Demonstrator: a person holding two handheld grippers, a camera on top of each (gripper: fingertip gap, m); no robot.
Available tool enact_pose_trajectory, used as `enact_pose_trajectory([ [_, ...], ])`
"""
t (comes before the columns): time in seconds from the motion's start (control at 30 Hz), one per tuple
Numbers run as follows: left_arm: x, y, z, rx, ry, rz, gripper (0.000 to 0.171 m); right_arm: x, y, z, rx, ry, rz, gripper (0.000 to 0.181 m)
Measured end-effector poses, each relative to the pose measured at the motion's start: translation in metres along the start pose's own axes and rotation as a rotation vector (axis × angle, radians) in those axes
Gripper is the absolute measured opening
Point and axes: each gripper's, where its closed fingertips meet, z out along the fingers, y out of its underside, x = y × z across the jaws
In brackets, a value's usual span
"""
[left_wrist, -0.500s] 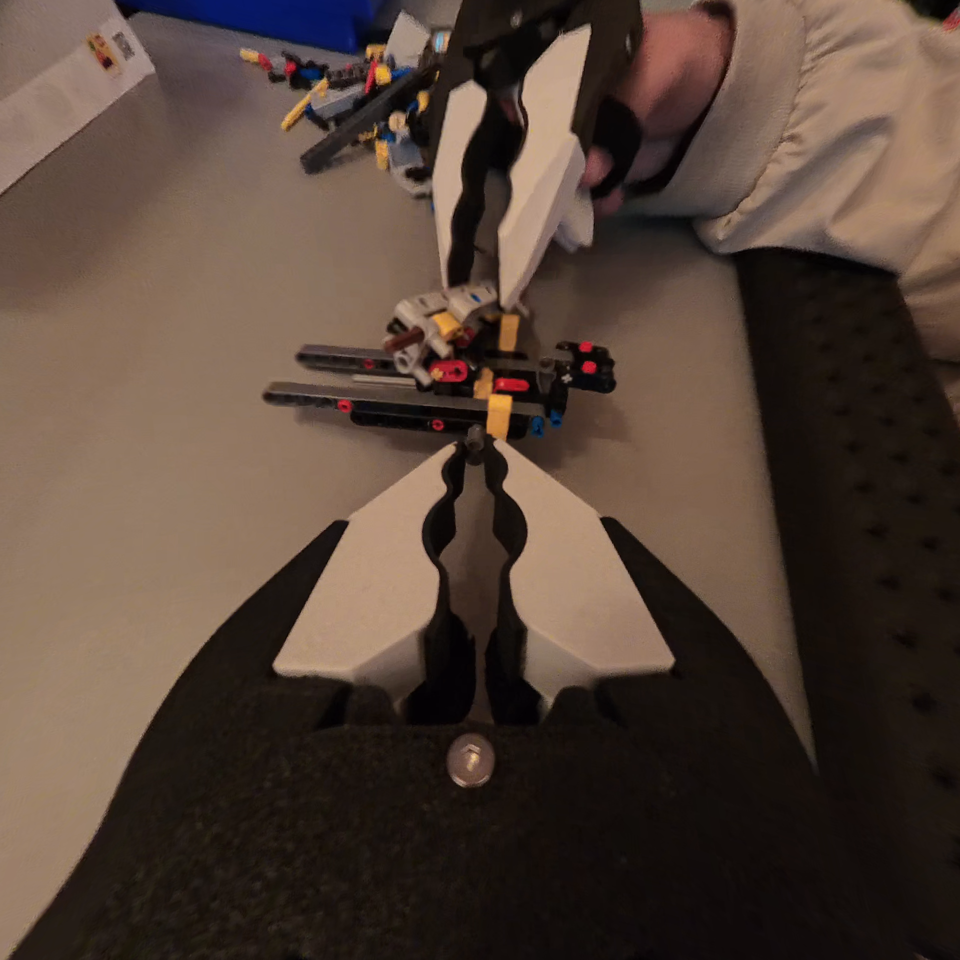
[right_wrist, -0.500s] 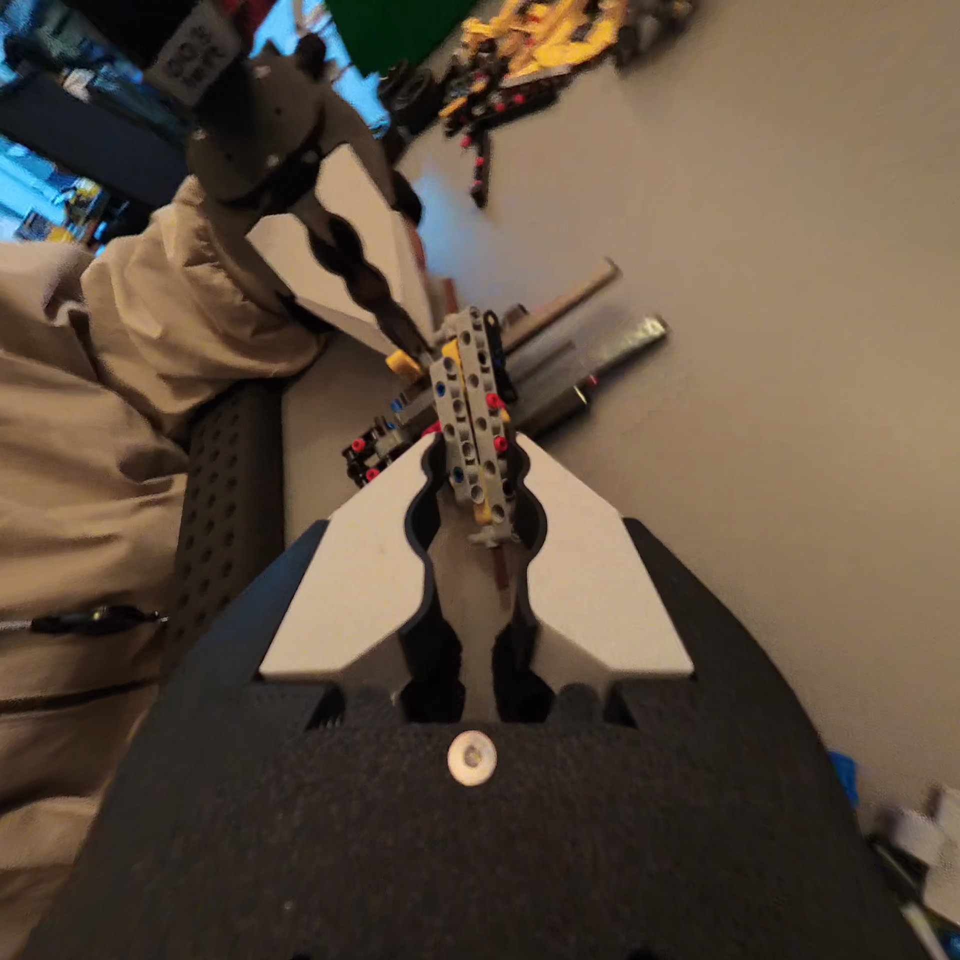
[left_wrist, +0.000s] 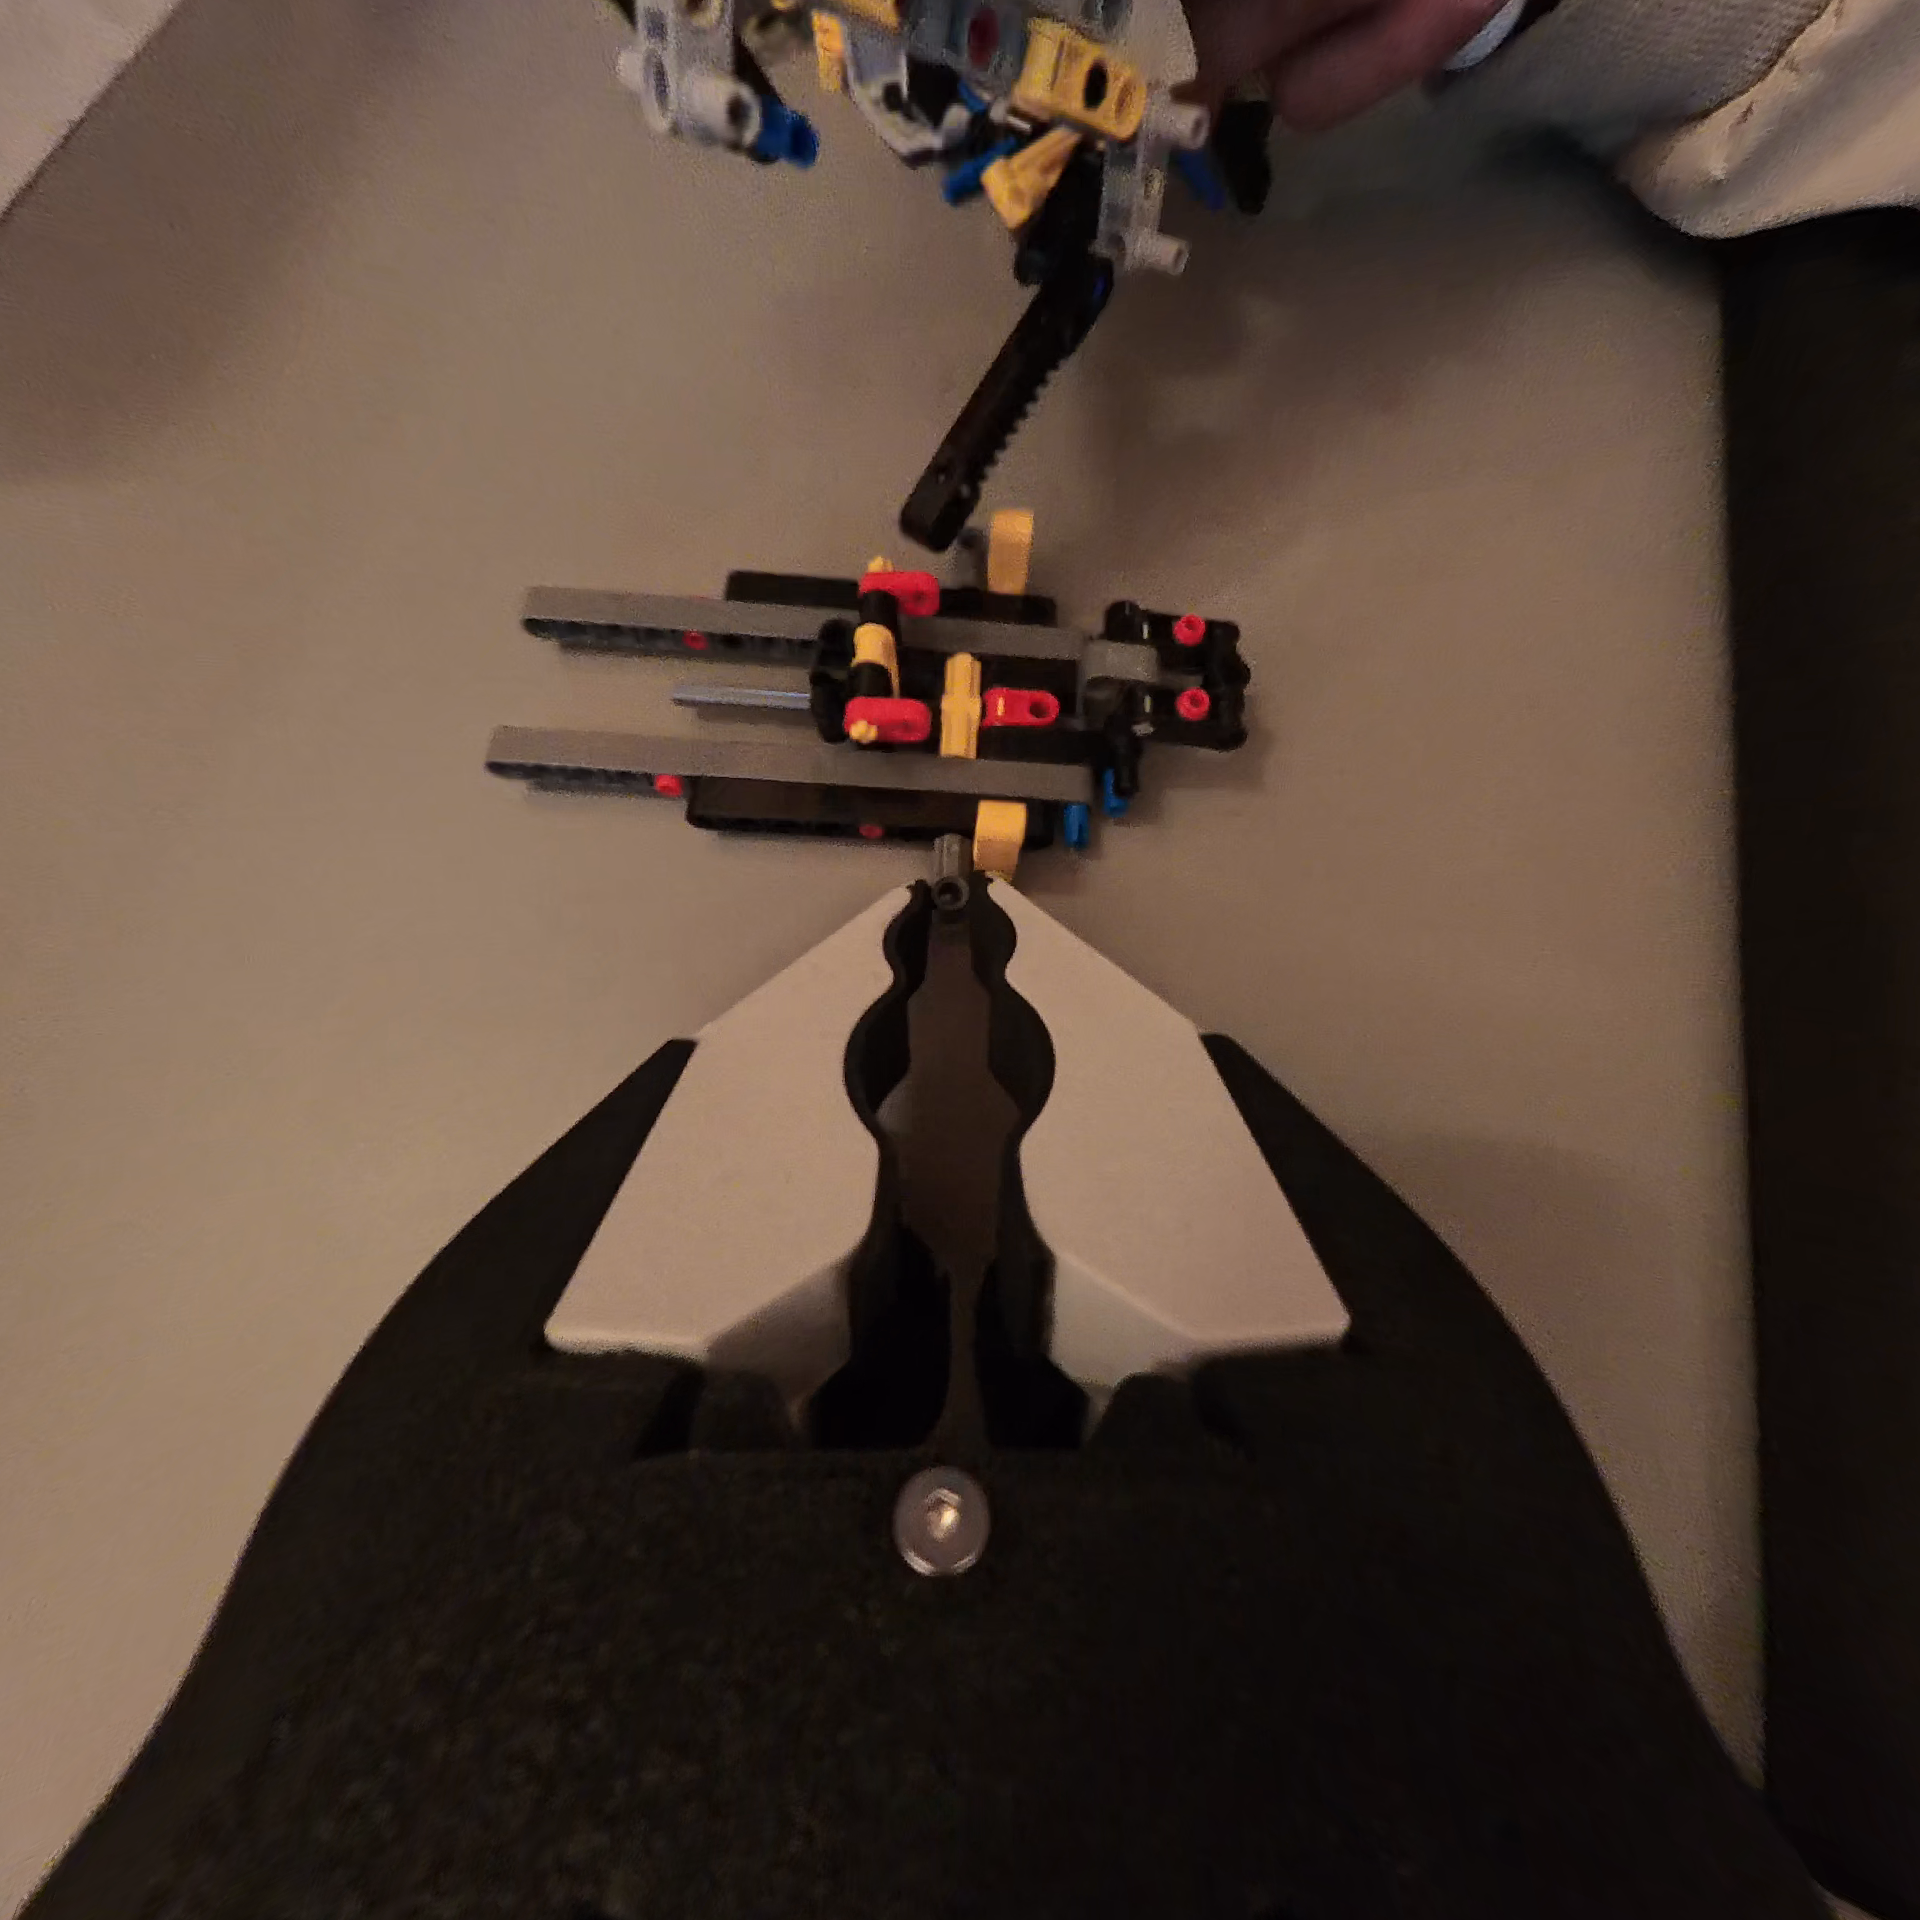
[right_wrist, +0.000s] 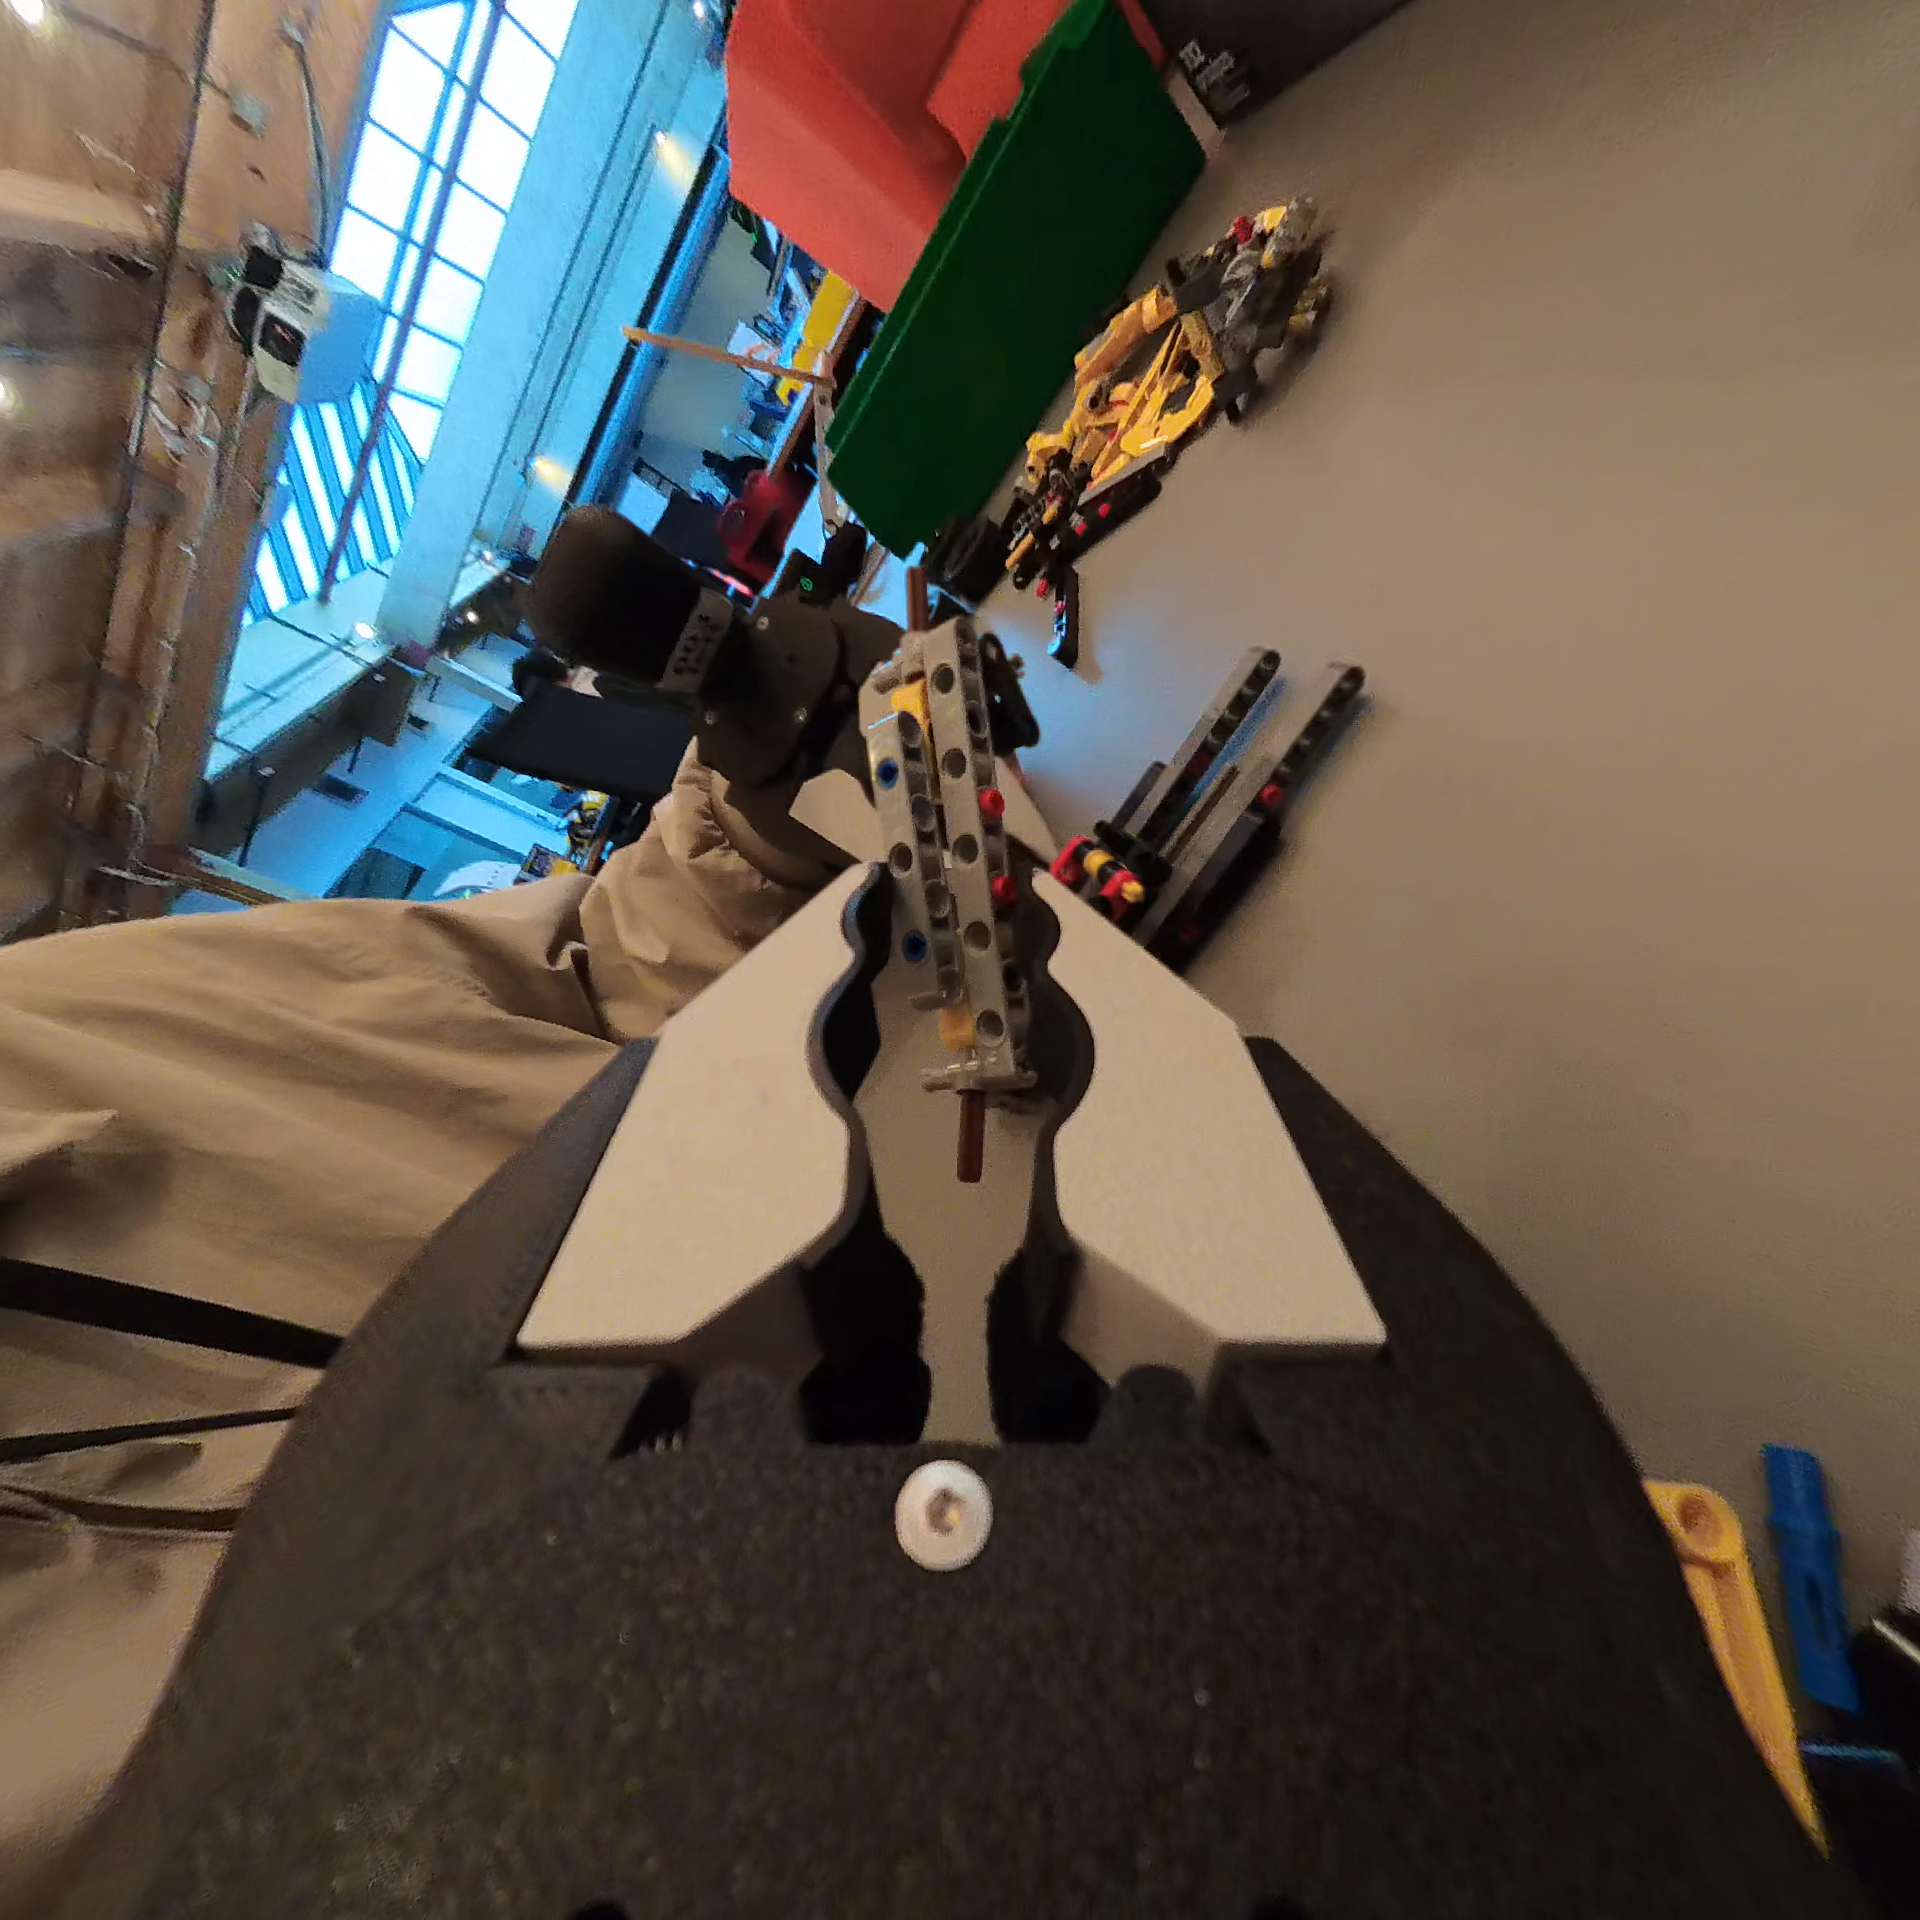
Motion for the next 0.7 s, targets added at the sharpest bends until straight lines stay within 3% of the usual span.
enact_pose_trajectory([
  [0.1, -0.014, 0.006, -0.007, -0.034, -0.067, 0.008, 0.007, 0.011, -0.005, -0.006, 0.009, 0.112, -0.078, 0.022],
  [0.33, -0.058, 0.022, -0.036, -0.053, -0.225, -0.122, 0.007, -0.002, -0.011, -0.006, 0.059, -0.03, 0.035, 0.022],
  [0.43, -0.066, 0.0, -0.051, 0.089, -0.232, -0.22, 0.019, -0.028, -0.017, -0.005, 0.097, -0.204, 0.071, 0.022],
  [0.53, -0.067, -0.044, -0.079, 0.381, -0.176, -0.356, 0.024, -0.048, -0.023, -0.007, 0.143, -0.335, 0.072, 0.022],
  [0.6, -0.048, -0.076, -0.088, 0.592, 0.002, -0.492, 0.024, -0.054, -0.027, -0.003, 0.187, -0.314, -0.047, 0.021],
  [0.7, -0.012, -0.102, -0.07, 0.68, 0.269, -0.674, 0.024, -0.065, -0.028, 0.007, 0.239, -0.25, -0.31, 0.022],
])
